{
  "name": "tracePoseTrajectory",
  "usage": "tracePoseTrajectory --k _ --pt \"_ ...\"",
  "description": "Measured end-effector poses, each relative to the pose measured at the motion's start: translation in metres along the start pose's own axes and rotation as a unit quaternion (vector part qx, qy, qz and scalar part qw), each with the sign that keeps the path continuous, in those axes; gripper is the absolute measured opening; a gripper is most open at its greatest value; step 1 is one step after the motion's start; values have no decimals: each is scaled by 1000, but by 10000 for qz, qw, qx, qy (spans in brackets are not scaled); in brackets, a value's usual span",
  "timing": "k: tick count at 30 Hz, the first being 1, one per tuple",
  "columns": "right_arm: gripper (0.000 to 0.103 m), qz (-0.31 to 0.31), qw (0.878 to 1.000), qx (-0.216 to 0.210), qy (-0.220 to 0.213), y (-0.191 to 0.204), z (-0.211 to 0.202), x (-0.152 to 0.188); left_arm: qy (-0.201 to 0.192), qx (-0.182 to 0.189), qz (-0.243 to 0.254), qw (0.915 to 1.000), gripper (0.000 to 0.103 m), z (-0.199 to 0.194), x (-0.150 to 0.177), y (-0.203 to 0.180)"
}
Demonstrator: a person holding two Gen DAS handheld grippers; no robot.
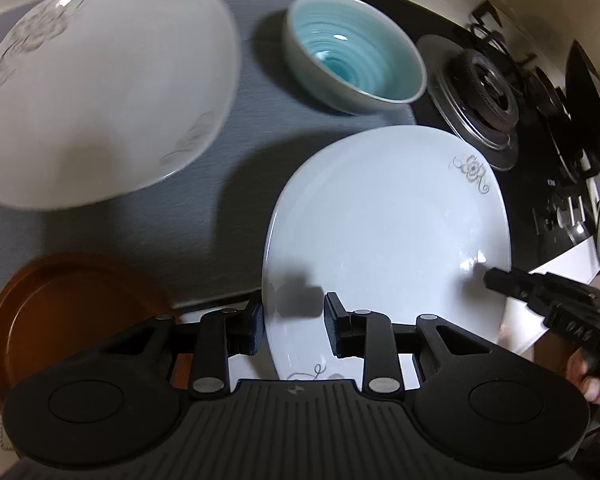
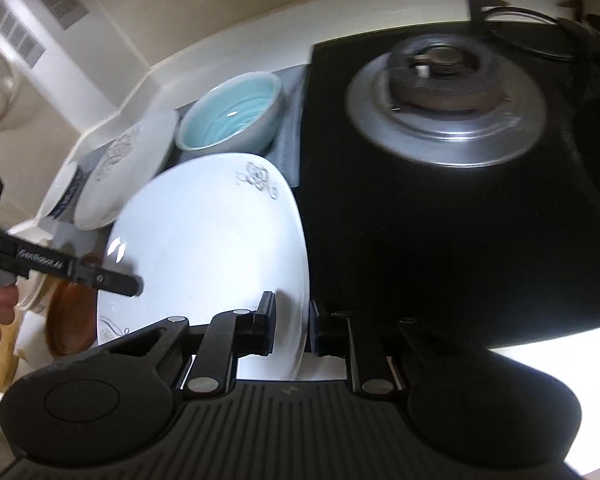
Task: Organize plates and bowls
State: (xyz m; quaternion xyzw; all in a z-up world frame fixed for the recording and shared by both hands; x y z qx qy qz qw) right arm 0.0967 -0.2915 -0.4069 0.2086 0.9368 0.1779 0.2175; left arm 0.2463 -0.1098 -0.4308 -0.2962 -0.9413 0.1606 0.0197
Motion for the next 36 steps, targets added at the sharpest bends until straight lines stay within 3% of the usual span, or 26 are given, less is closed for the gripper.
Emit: tracePoseTrajectory --k 7,13,15,18,20,22,36 --pt "18 240 9997 -53 -35 -19 -1 -7 61 -15 4 10000 31 10 4 -2" --pt "19 333 9990 -284 133 -27 2 -9 335 416 -338 9980 31 13 25 -3" --pt "19 292 9987 -359 217 -25 5 -6 239 348 -271 9987 31 14 32 -8" --pt "22 329 9977 -472 359 -20 15 0 155 420 -427 9981 47 14 29 -13" --pt "22 308 9983 -415 286 -17 14 0 156 356 -533 9978 45 16 26 -14" --pt "19 227 9987 -357 269 -15 12 0 85 -4 -469 9989 32 14 27 -13" --pt "19 294 9981 -536 51 13 -26 -16 -529 -96 -614 9967 28 -60 22 -19"
Point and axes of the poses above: each gripper's, at about its wrist camera, not at the fingertips, and z roughly the way its jaws point, y to its left, x to its underside, the point moved 9 cm from there along z, roughly the way its jaws point, and after that the axes turned 9 degrees about y, right-handed, at the moved point
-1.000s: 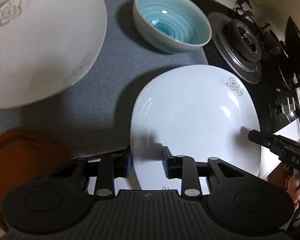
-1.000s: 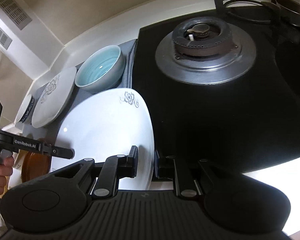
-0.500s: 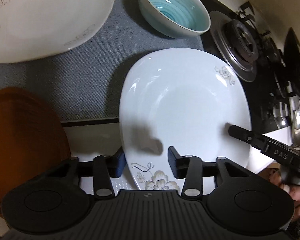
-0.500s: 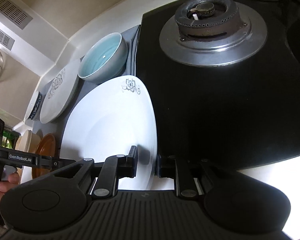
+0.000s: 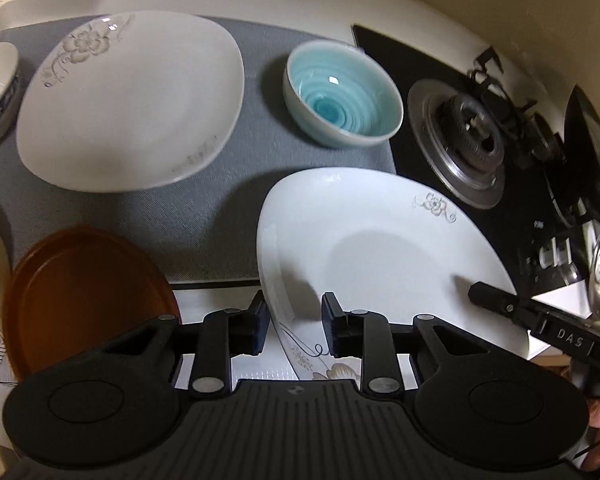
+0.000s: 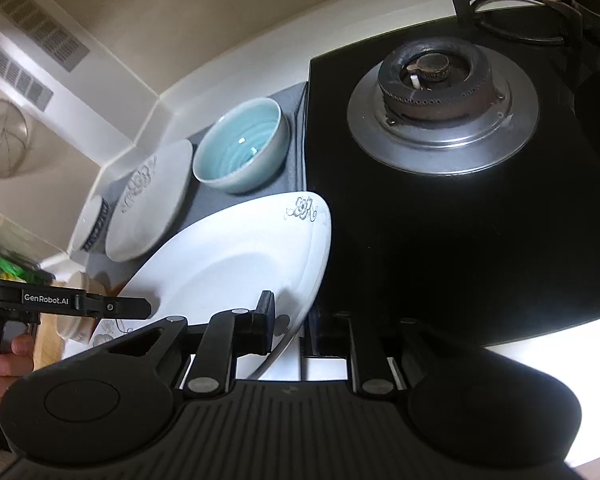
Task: Organize plates and bowls
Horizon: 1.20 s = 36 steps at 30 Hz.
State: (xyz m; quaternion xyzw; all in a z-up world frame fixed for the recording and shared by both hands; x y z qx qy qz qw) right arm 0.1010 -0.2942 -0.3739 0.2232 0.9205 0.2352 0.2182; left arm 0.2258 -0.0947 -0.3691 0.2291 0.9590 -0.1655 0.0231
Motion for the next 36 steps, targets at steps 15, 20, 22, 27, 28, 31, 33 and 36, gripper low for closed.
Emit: tracePoseTrajectory --k 15,20,22,27,28,31,33,36 --pt "20 -428 9989 -179 -53 75 12 -24 -395 -102 -490 9980 25 -51 -11 55" --pt "20 -570 9981 -247 -18 103 33 -38 -520 -20 -775 9956 25 -66 -21 95" --pt "20 -587 9979 -263 -3 114 44 -43 -572 11 -857 9947 25 -70 -27 111" --pt "21 -548 9980 -301 66 136 77 -53 -601 19 -1037 9928 25 -73 -46 150" --pt "21 -553 9981 -272 85 140 83 -54 -592 1 -1026 9930 25 -72 -50 157" --pt "21 -606 9979 -181 117 153 99 -55 -560 -21 -1059 9928 25 -68 -60 177" --pt "21 -606 9980 -110 116 158 108 -56 -535 -3 -1046 9931 25 -64 -65 186" --pt "21 -484 9988 -2 111 162 119 -57 -455 76 -994 9940 25 -58 -74 198"
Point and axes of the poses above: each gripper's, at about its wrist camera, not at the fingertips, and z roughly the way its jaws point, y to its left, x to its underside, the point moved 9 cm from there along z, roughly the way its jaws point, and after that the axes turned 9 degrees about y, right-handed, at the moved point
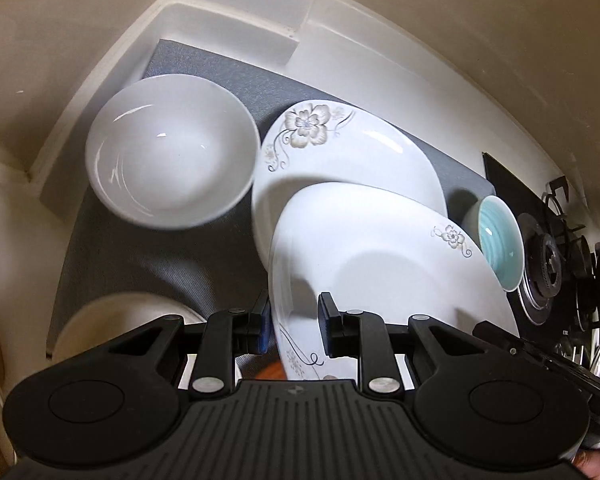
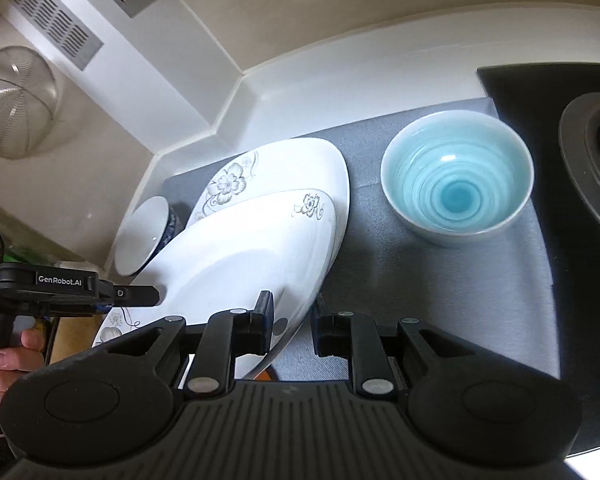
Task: Organize plates and bowls
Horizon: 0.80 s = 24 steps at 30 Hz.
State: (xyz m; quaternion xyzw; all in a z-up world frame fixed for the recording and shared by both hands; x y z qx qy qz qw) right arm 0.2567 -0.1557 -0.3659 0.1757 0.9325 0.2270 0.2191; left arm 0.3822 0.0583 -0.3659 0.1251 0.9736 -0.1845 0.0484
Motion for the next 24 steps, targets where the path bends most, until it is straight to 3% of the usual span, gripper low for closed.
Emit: tracePoseTrajectory --k 7,13,24 --pt "20 276 9994 176 -89 0 14 -4 197 -76 260 9994 25 15 -10 7" --pt "20 606 9981 62 74 -9 24 -4 264 -130 118 9995 25 23 -14 9" --pt "15 894 9959 81 -105 -17 36 -11 300 -305 325 9986 25 25 -18 6"
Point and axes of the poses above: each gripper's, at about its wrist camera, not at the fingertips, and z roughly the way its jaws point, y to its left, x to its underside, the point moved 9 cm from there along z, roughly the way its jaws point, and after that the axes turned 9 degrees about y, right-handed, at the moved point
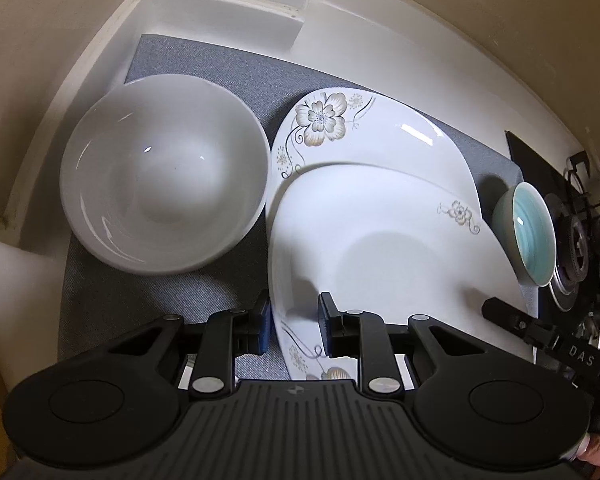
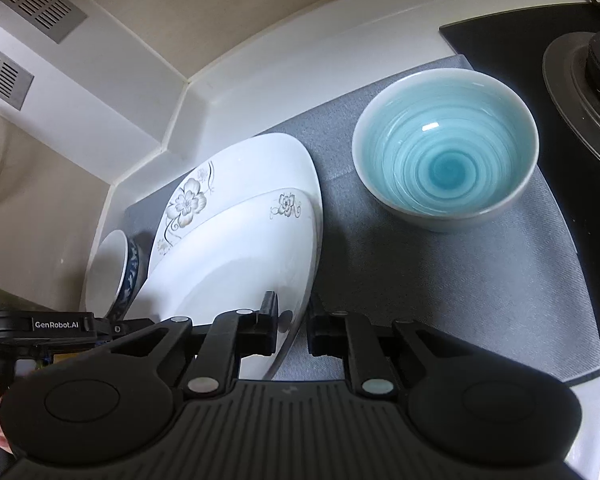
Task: Organize plates and bowls
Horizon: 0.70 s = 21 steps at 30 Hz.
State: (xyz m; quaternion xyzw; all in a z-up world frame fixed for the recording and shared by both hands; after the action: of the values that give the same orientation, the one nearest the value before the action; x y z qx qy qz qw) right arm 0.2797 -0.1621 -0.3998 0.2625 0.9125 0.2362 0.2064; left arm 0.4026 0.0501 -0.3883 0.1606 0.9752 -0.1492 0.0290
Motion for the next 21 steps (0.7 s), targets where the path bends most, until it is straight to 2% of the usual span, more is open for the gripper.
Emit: tracePoseTrajectory --k 2,4,8,10,11,12,17,19,21 --pt "13 18 10000 -37 -84 0 1 -3 51 70 -85 9999 31 -2 0 1" --pt "13 -30 9999 -23 -131 1 2 -4 56 256 -167 9995 44 -6 0 1" --pt "12 -39 9999 -4 -145 1 5 -8 13 240 -172 9996 44 -10 9 3" --pt "12 -69 9999 5 -130 2 7 -10 67 290 -144 9995 40 -7 14 2" --pt "12 -77 9999 21 -109 2 9 -10 67 261 -141 9995 34 -5 17 2" --pt "12 -69 9999 58 -75 2 11 -11 48 261 -151 9995 24 -4 19 2" --pt "14 -15 9999 118 7 -3 13 -17 -22 403 -241 9989 20 -1 20 -1" --pt "17 51 9998 170 66 -6 13 -17 -73 472 -313 9984 18 -3 19 0" --pt "18 -11 9998 186 90 -5 8 -15 -58 418 -361 9985 17 -2 17 1"
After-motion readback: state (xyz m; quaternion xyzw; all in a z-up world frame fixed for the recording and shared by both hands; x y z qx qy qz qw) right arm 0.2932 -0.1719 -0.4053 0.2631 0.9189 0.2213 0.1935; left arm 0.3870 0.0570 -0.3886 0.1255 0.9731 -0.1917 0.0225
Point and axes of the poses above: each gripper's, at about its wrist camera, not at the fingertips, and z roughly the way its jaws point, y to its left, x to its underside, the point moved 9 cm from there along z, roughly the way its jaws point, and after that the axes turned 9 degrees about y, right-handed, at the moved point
